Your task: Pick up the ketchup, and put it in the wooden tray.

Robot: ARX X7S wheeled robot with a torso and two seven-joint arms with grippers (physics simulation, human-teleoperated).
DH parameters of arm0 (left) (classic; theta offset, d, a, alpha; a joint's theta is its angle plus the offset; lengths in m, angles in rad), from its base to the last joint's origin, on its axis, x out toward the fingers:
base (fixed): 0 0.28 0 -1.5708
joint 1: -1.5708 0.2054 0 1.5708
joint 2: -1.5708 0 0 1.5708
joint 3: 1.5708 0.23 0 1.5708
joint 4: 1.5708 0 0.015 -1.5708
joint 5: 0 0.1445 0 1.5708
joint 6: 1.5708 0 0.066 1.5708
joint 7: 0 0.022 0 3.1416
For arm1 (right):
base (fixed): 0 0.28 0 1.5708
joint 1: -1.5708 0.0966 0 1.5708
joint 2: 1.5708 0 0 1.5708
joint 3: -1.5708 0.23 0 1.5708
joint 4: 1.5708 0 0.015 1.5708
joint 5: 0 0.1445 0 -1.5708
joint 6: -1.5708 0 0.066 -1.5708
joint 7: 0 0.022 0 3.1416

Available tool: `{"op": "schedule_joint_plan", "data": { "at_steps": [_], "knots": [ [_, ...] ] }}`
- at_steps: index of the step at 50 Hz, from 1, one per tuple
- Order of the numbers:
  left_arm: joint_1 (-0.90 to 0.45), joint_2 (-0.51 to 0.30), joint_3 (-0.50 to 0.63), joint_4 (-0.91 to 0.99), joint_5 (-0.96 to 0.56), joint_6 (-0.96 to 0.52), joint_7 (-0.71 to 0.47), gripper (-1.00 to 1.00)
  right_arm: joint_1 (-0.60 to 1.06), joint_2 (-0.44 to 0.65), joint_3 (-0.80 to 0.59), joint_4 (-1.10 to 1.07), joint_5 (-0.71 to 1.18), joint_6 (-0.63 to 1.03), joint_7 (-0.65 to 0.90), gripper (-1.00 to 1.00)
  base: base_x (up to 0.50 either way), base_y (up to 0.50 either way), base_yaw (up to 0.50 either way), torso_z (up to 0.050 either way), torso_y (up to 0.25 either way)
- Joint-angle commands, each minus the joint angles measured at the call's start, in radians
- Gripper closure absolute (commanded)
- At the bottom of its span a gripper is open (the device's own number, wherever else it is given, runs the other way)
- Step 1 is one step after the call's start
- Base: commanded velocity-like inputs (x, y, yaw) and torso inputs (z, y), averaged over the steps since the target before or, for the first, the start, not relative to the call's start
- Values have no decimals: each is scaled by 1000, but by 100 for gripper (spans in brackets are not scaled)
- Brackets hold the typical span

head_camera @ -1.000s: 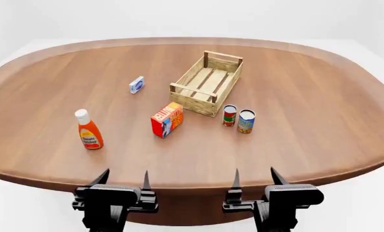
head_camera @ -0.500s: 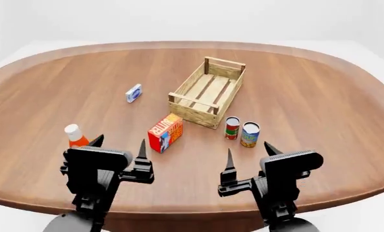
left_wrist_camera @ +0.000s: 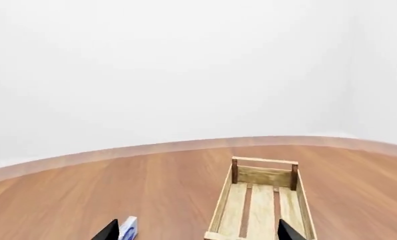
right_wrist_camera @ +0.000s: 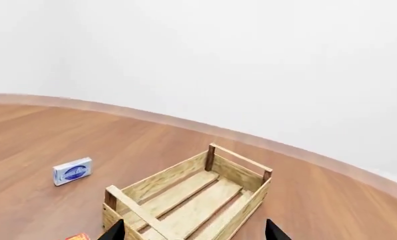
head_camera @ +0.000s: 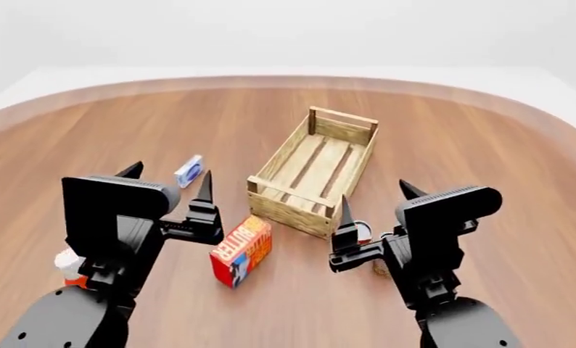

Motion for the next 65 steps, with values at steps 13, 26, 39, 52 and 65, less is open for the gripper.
{"op": "schedule_joint_plan", "data": {
  "at_steps": [13, 26, 39, 52, 65],
  "knots": [
    [-39, -27, -37, 43, -33, -61, -15, -100, 133, 4, 9, 4, 41, 111, -16, -100, 366, 0, 0, 0, 1],
    [-46, -40, -72, 19, -30, -53, -30, -100, 244, 41, 3, 16, 92, 251, -73, -100, 0, 0, 0, 0, 0],
    [-69, -45, -127, 60, -57, -95, -47, -100, 301, 62, -14, 66, 99, 264, -92, -100, 0, 0, 414, 0, 0],
    [-71, -49, -139, 71, -63, -98, -61, -100, 300, 70, -27, 82, 104, 246, -100, -100, 0, 0, 500, 0, 0],
    [-74, -52, -150, 87, -75, -110, -72, -100, 299, 73, -30, 85, 111, 235, -102, -100, 2, 1, 462, 0, 0]
  ]
}}
